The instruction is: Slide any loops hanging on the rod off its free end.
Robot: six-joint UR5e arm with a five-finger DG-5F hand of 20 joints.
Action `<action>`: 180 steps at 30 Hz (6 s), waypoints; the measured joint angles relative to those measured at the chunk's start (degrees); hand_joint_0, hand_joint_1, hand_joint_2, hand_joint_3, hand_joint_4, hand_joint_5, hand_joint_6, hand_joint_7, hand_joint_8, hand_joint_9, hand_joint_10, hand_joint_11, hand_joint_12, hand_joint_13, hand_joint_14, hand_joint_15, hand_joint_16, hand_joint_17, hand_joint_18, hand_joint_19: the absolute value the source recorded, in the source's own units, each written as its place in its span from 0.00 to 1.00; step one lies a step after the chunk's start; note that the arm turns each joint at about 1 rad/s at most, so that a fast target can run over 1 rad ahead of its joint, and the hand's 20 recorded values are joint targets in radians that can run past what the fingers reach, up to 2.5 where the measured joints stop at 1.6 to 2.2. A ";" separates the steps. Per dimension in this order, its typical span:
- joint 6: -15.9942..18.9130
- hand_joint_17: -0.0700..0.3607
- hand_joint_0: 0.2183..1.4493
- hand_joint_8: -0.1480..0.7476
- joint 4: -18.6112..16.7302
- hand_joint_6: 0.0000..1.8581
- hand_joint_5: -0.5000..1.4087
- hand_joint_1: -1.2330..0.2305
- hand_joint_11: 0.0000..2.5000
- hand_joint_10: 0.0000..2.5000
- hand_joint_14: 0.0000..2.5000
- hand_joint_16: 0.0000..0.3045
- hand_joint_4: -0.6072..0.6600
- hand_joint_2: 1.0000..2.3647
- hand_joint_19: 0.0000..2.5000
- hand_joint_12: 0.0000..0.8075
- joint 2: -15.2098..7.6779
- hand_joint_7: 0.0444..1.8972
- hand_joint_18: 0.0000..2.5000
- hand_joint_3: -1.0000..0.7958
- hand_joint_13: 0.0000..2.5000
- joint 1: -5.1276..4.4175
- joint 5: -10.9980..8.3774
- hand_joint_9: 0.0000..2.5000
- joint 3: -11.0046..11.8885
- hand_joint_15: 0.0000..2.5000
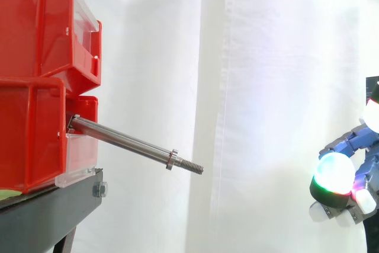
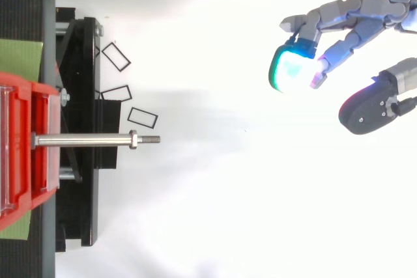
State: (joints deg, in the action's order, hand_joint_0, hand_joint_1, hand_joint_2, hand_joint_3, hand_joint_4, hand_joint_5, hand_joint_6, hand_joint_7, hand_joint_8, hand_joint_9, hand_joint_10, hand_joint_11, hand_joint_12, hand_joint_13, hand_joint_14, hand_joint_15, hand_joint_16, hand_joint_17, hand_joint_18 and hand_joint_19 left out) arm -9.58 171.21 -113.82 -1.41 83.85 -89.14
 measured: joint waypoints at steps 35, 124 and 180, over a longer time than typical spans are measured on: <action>0.00 0.34 0.29 0.45 0.00 0.27 0.18 0.43 0.10 0.00 0.00 0.11 0.70 0.00 0.07 0.27 0.00 0.49 0.00 0.29 0.05 0.00 0.00 0.29 0.01 0.00; -0.01 0.33 0.29 0.45 -0.01 0.27 0.18 0.43 0.10 0.00 0.00 0.10 0.70 0.00 0.07 0.26 0.00 0.48 0.00 0.29 0.05 0.00 0.00 0.29 0.01 0.00; 0.00 0.33 0.29 0.44 0.00 0.27 0.18 0.43 0.09 0.00 0.00 0.11 0.70 0.00 0.07 0.25 0.00 0.48 0.00 0.29 0.05 0.00 0.00 0.29 0.01 0.00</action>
State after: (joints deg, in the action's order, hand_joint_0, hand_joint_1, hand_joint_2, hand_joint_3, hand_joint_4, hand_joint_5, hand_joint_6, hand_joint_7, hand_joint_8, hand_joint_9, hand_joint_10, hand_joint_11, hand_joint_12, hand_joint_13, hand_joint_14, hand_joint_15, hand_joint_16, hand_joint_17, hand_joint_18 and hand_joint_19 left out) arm -9.58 171.21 -113.82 -1.41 83.85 -89.13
